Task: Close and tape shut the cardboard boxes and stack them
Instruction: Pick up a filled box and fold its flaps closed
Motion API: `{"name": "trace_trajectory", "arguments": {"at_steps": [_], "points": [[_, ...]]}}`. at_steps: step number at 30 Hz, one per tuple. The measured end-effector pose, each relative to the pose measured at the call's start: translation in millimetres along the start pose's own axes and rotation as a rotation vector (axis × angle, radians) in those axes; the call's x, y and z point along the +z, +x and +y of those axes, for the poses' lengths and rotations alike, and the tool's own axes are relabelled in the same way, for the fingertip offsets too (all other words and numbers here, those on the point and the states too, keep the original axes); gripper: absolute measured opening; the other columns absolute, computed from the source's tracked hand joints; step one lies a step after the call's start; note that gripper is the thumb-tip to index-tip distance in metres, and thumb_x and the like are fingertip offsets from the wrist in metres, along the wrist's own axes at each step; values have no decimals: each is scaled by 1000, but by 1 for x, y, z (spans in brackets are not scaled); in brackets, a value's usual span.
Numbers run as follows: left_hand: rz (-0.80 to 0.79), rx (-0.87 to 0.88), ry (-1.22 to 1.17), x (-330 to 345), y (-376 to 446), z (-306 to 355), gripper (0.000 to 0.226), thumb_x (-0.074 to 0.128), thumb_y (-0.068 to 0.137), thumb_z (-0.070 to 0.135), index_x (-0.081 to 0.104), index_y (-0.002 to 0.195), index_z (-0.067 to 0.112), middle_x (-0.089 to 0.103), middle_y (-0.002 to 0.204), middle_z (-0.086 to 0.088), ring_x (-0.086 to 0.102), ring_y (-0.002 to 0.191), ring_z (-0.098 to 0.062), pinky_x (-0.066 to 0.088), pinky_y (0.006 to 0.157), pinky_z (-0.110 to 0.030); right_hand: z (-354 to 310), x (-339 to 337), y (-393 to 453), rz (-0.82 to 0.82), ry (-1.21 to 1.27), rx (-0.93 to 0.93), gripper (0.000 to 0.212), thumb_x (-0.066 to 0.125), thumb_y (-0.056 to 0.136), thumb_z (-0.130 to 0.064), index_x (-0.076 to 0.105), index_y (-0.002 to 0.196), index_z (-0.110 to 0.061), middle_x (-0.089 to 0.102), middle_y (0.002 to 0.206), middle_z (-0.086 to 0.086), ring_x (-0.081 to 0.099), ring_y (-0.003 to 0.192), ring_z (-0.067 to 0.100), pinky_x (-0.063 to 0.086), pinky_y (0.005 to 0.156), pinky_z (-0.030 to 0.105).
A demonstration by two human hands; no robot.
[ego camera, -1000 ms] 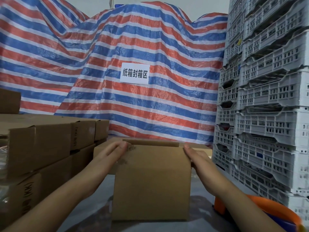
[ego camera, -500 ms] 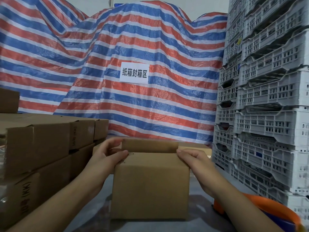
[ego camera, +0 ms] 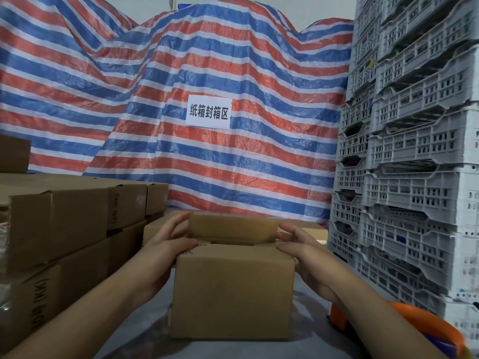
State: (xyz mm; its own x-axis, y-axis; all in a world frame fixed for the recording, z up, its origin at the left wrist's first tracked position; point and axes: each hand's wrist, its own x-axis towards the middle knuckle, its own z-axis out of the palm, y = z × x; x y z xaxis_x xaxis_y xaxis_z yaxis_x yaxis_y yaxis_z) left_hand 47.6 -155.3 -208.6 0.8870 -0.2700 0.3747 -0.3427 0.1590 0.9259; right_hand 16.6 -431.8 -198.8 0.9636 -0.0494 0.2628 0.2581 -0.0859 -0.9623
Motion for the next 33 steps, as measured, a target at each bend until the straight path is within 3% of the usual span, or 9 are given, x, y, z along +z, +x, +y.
{"name": "trace_trajectory", "arguments": {"at_steps": [5, 10, 14, 18, 20, 24, 27, 30, 33], "points": [[124, 36, 210, -1, -4, -2, 5, 64, 90, 19, 69, 90, 21, 71, 82, 9, 66, 74, -7, 43, 70, -29, 2, -1, 0, -49, 11, 21, 44, 58, 98, -11, 55, 139, -25, 60, 136, 6, 57, 124, 24, 45, 108, 44], [132, 25, 263, 0, -6, 2, 10, 66, 88, 25, 69, 82, 18, 71, 85, 5, 66, 86, -13, 42, 77, -32, 4, 1, -3, -85, 61, 28, 34, 47, 102, -12, 77, 110, -27, 73, 117, 3, 66, 106, 21, 51, 81, 29], [118, 14, 292, 0, -7, 4, 17, 66, 87, 30, 67, 81, 14, 72, 85, 4, 65, 93, -15, 43, 83, -33, 5, 5, -7, -120, 135, 16, 41, 38, 101, -19, 79, 105, -19, 71, 117, 12, 68, 96, 19, 53, 77, 27], [122, -8, 302, 0, -5, 4, 19, 64, 90, 30, 67, 84, 12, 72, 89, 1, 65, 97, -16, 45, 86, -33, -2, 9, -9, -123, 90, -1, 33, 60, 91, -37, 79, 106, -15, 71, 118, 11, 66, 108, 26, 50, 87, 33], [136, -21, 288, -1, -3, 3, 15, 64, 91, 25, 69, 84, 13, 72, 91, 2, 65, 96, -19, 46, 84, -33, -5, 11, -10, -55, 21, 5, 20, 64, 94, -28, 81, 101, -19, 72, 116, 8, 65, 107, 24, 49, 83, 31], [151, -56, 298, 1, 0, 3, 10, 65, 91, 19, 70, 84, 15, 71, 99, 2, 63, 96, -20, 45, 79, -31, -8, 17, -13, 30, 0, 36, 21, 62, 95, -14, 83, 90, -19, 73, 109, 6, 65, 93, 19, 49, 60, 20], [176, -69, 457, 6, 3, 15, 6, 63, 92, 18, 69, 90, 18, 68, 100, -3, 62, 92, -17, 44, 72, -28, -8, 20, -14, 56, 32, 59, 22, 63, 95, -13, 83, 88, -18, 71, 110, 10, 64, 89, 21, 49, 56, 21], [238, 94, 762, 23, 0, 32, 9, 56, 95, 34, 59, 103, 31, 63, 104, 4, 60, 88, -9, 49, 70, -26, -6, 21, -12, 62, 53, 53, 21, 63, 95, -13, 82, 89, -18, 72, 111, 11, 65, 90, 22, 49, 55, 21], [70, 338, 1052, 54, -3, 43, 54, 35, 89, 69, 40, 136, 42, 47, 140, 14, 48, 119, -4, 43, 98, -31, -5, 21, -11, 57, 63, 52, 19, 64, 94, -13, 82, 91, -18, 73, 110, 12, 66, 94, 25, 51, 60, 24]]}}
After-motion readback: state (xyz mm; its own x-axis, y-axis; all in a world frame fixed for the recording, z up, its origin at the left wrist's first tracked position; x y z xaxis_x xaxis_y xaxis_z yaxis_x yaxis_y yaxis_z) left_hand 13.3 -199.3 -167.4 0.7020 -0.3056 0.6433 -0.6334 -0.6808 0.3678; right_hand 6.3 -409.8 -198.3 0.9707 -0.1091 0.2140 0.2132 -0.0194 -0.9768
